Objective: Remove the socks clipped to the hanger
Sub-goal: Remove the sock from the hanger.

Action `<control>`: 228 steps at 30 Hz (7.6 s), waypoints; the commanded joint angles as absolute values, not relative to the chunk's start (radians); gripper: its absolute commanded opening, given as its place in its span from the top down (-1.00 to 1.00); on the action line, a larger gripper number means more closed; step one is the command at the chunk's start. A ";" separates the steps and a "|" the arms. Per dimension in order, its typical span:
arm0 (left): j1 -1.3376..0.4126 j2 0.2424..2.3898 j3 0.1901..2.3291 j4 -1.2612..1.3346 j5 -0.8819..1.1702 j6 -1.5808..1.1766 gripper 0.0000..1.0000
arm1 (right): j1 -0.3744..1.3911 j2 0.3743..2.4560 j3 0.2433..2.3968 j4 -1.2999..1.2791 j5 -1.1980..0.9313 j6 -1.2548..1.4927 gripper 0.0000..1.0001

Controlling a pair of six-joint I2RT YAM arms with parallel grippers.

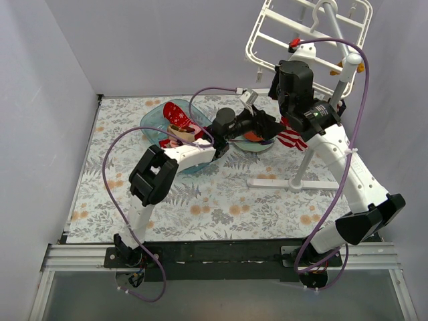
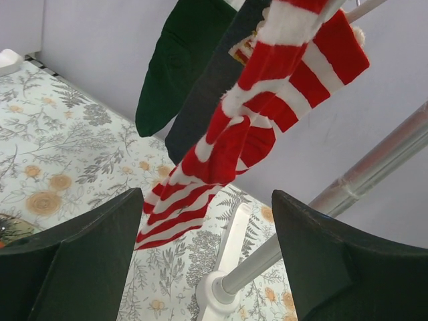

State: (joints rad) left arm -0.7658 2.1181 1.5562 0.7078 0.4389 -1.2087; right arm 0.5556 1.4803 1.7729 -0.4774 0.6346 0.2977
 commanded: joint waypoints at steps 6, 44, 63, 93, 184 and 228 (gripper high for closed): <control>-0.785 2.187 1.683 0.765 0.471 -1.230 -0.55 | 0.561 1.486 1.833 -0.531 0.565 0.311 0.97; -0.655 2.091 1.437 1.523 0.870 -1.859 0.96 | 0.561 1.399 1.776 -0.488 0.479 0.221 0.97; -0.569 2.094 1.617 1.531 1.022 -2.388 1.00 | 0.560 1.281 1.663 -0.313 0.345 0.216 0.22; -0.445 2.089 1.710 1.591 0.893 -2.838 1.00 | 0.558 0.885 1.085 0.107 0.247 0.584 -0.52; -0.436 2.077 1.686 1.583 0.882 -2.850 1.00 | 0.560 1.223 0.839 1.161 0.687 0.712 0.43; -0.276 1.962 1.431 1.529 0.891 -2.712 1.00 | 0.560 1.187 0.845 1.062 0.703 0.704 0.97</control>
